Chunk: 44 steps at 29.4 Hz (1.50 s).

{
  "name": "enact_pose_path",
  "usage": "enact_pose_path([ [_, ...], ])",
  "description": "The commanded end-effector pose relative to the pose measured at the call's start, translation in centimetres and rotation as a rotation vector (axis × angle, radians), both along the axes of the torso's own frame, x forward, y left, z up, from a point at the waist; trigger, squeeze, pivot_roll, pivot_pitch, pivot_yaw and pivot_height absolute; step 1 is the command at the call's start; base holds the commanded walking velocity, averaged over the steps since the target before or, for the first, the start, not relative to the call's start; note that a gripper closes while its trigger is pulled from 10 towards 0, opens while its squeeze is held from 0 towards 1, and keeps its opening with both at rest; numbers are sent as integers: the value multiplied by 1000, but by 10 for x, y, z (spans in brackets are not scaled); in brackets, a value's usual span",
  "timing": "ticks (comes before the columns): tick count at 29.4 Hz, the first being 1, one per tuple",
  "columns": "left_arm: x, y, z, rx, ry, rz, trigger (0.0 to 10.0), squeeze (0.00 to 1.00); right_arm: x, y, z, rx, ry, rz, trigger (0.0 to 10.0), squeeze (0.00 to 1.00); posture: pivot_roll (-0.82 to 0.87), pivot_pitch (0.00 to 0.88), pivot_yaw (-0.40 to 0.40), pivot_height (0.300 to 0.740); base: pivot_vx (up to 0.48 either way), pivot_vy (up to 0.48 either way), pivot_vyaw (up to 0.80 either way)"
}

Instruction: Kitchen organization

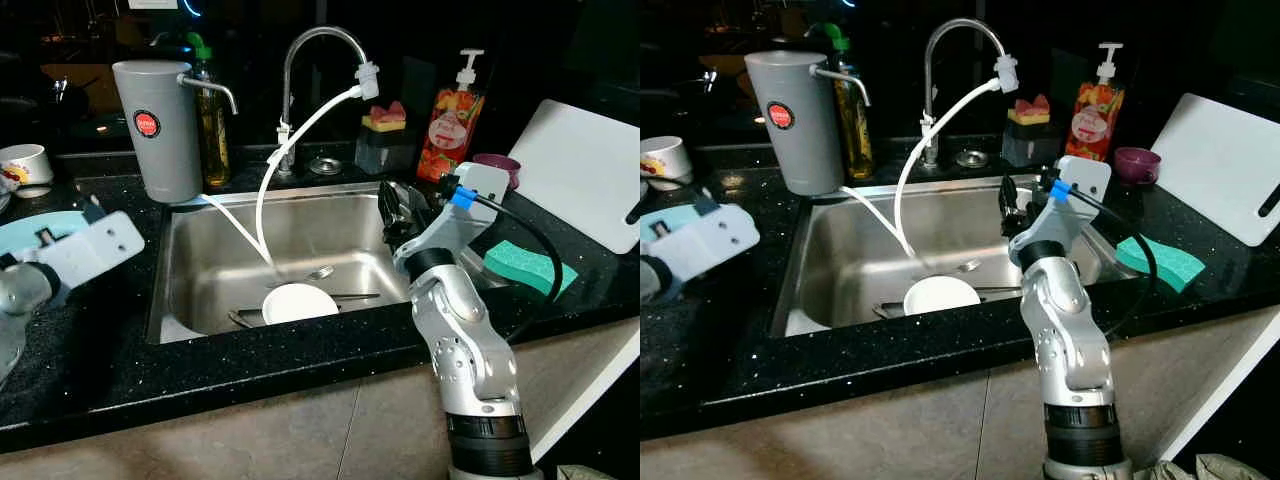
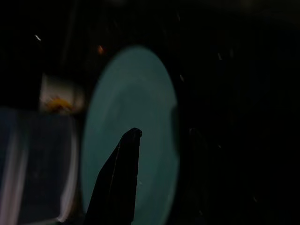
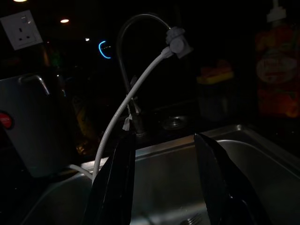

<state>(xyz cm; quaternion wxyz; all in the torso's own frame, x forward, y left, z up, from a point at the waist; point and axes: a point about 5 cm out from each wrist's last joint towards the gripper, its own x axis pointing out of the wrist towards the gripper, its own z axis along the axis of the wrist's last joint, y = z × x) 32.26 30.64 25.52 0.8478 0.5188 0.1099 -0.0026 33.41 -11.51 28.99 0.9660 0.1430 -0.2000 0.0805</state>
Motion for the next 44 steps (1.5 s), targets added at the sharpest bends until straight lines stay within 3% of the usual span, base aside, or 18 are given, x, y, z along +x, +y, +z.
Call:
enact_pose_path([
  [1,-1,6,-12,29,45,23,10000,0,-1,3,3,0,-8,19,10000,0,151,87,-32,740,0,0,0],
  [5,-2,12,-16,93,56,46,9922,0,-1,4,3,1,-8,21,10000,0,151,87,-32,740,0,0,0],
  [6,-3,18,-19,158,61,68,8745,0,-1,4,3,1,-8,23,10000,0,151,87,-32,740,0,0,0],
  [8,-3,21,-20,182,62,76,8745,0,-1,4,3,2,-8,24,10000,0,151,87,-32,740,0,0,0],
  [11,-5,27,-23,265,62,101,2980,0,-1,5,2,2,-7,24,10000,0,151,87,-32,740,0,0,0],
  [12,-5,28,-23,294,58,104,0,0,-1,5,2,2,-6,24,10000,0,150,85,-37,740,0,0,0],
  [22,1,15,-15,415,-73,33,0,0,0,4,2,2,-2,21,10000,0,148,91,-40,740,0,0,0],
  [23,3,7,-12,407,-99,-7,9961,0,0,4,2,3,-2,22,10000,0,148,92,-40,740,0,0,0],
  [26,4,2,-8,406,-132,-26,10000,0,0,4,2,3,-3,23,10000,0,148,93,-40,740,0,0,0],
  [28,8,-20,14,406,-284,-119,10000,0,0,5,4,4,-6,25,10000,0,145,92,-41,740,0,0,0],
  [29,8,-20,14,406,-284,-119,10000,0,0,5,4,4,-6,25,10000,0,145,92,-41,740,0,0,0],
  [31,7,-46,34,398,-428,-258,10000,0,0,6,5,5,-8,33,10000,0,145,92,-41,740,0,0,0],
  [32,7,-46,34,398,-428,-258,10000,0,0,6,5,5,-8,33,10000,0,145,92,-41,740,0,0,0],
  [33,3,-68,41,396,-482,-401,10000,0,1,10,5,71,18,109,10000,0,144,94,-44,740,0,0,0],
  [35,0,-76,43,398,-498,-455,10000,0,1,13,5,120,36,174,10000,0,144,94,-44,740,0,0,0],
  [36,-3,-87,44,408,-511,-537,10000,0,-1,17,6,186,55,275,10000,0,144,94,-44,740,0,0,0],
  [40,-8,-100,41,412,-514,-629,10000,0,-5,22,9,241,60,376,10000,0,149,96,-47,740,0,0,0],
  [44,-9,-113,38,415,-534,-712,10000,0,-14,32,17,347,60,568,10000,0,147,95,-46,740,0,0,0],
])
